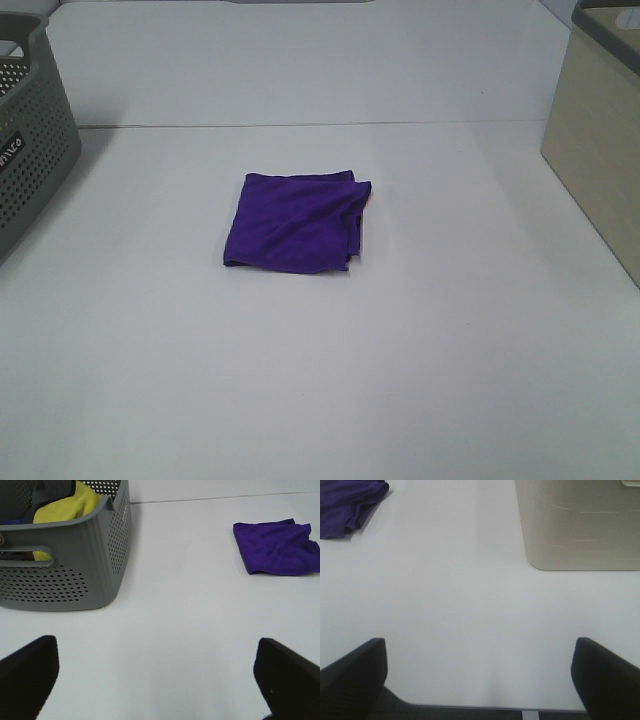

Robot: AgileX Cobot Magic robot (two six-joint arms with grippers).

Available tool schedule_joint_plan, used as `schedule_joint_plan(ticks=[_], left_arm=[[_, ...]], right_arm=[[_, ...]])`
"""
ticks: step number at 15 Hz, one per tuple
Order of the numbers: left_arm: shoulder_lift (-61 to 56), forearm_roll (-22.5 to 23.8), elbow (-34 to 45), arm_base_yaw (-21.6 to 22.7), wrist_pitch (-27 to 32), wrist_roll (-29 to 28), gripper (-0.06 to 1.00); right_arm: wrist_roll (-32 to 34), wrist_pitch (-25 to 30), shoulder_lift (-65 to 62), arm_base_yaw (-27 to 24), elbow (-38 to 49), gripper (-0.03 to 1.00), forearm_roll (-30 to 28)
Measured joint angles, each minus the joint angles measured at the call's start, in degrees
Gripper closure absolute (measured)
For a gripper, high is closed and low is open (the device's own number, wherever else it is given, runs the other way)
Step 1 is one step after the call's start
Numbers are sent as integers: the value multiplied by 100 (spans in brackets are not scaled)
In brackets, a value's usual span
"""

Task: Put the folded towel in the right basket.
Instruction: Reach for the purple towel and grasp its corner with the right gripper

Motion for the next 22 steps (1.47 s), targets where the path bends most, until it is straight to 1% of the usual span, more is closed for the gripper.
schedule_joint_plan(ticks=[18,22], left_arm=[[0,-6,0,0,0,0,-5],[0,-143,0,0,0,0,-5]], right_arm=[[-29,0,0,0,0,1,57],[-29,0,0,0,0,1,57]])
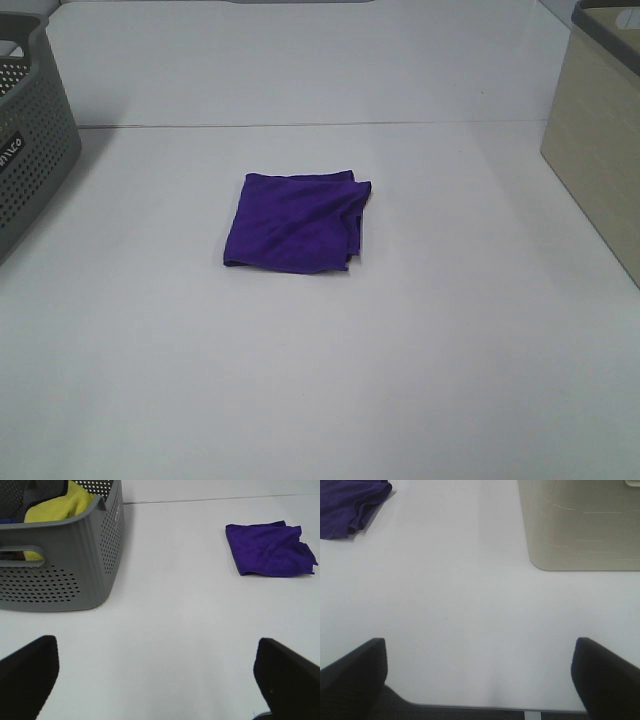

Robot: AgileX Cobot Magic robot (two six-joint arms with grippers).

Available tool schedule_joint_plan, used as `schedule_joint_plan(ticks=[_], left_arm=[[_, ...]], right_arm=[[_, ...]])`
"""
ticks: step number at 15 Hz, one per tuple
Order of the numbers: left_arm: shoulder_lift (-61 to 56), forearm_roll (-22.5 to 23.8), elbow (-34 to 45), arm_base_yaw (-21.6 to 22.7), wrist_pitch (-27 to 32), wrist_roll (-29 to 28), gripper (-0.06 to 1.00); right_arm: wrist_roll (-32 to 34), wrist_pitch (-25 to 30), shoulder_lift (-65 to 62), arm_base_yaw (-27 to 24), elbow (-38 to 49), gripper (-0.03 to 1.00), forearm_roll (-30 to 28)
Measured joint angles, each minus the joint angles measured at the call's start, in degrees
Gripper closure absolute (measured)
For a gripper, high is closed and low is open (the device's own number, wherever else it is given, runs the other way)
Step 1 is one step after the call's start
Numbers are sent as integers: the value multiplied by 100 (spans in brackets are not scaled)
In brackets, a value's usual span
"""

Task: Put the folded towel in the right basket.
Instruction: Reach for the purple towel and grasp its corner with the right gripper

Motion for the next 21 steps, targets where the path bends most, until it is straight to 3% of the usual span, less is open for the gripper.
schedule_joint_plan(ticks=[21], left_arm=[[0,201,0,0,0,-275,-5]], right_arm=[[0,0,0,0,0,1,0]])
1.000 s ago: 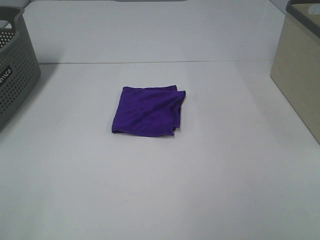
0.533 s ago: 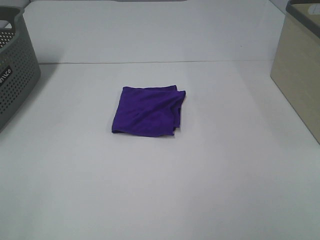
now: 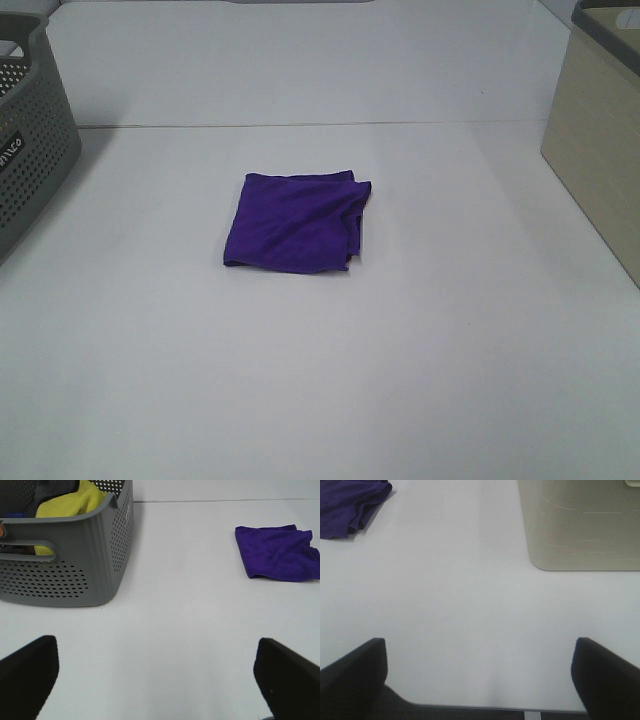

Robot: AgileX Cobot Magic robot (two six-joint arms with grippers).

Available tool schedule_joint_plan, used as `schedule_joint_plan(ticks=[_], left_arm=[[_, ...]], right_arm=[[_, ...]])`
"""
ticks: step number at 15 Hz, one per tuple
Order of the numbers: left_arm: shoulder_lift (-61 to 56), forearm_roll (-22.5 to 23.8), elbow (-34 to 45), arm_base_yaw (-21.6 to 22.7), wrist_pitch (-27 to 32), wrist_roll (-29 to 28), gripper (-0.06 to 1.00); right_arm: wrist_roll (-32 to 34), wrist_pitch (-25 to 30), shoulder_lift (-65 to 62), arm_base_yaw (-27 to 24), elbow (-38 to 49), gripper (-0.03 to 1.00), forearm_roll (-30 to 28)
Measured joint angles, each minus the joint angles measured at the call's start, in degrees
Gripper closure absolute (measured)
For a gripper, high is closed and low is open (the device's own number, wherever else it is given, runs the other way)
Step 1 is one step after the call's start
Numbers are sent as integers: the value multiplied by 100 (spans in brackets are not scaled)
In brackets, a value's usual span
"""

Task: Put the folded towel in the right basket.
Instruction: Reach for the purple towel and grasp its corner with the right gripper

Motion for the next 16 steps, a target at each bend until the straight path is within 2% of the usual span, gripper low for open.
schedule_joint_plan(ticks=[10,12,14,15,16], left_arm=[[0,0,0,0,0,0,-5],[0,0,0,0,0,0,-5],[0,0,0,0,0,0,-5],[0,0,0,0,0,0,-5],[0,0,0,0,0,0,-5]], right_arm=[[-103,0,52,0,-63,1,86],[-292,-6,922,0,-596,1,269],[-321,11,2538,0,-1662,1,367],[-327,17,2939,0,-1960,1,372],[-309,206,4206,0,-2922,1,378]])
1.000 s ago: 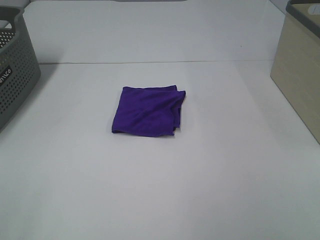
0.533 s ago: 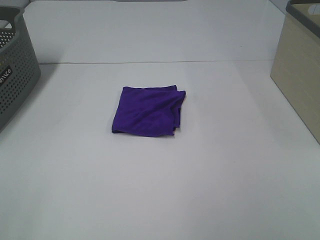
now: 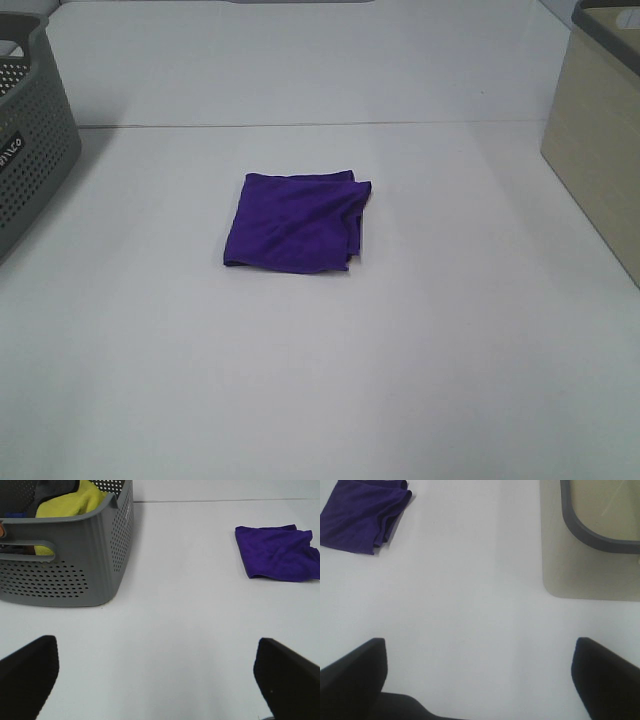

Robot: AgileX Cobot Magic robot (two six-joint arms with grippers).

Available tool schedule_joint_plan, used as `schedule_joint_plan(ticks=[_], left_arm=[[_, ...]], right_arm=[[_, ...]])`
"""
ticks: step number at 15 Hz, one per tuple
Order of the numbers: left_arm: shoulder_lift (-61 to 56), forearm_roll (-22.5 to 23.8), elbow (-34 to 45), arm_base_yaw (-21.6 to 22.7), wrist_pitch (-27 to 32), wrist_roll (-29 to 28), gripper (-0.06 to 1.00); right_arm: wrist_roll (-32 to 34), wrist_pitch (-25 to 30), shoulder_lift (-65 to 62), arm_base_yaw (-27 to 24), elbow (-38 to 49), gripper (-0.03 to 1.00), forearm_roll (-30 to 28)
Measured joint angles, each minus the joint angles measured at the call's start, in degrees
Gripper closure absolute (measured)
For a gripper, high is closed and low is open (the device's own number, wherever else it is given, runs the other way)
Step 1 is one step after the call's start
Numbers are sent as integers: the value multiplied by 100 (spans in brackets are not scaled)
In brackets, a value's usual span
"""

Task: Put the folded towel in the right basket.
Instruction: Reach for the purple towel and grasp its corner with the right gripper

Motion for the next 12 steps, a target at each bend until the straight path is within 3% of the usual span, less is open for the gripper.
schedule_joint_plan(ticks=[2,4,6,8,10,12], left_arm=[[0,0,0,0,0,0,-5],[0,0,0,0,0,0,-5],[0,0,0,0,0,0,-5],[0,0,0,0,0,0,-5],[0,0,0,0,0,0,-5],[0,0,0,0,0,0,-5]], right_arm=[[11,286,991,0,-733,1,52],[0,264,1788,0,-1089,1,458],[-264,-86,2573,0,-1140,1,1409],[-481,-579,3226,63,-1140,1,1994],[-590,-1301,4297,407,-1324,1,2160],[-590,-1576,5472,882,-1765,1,2246]])
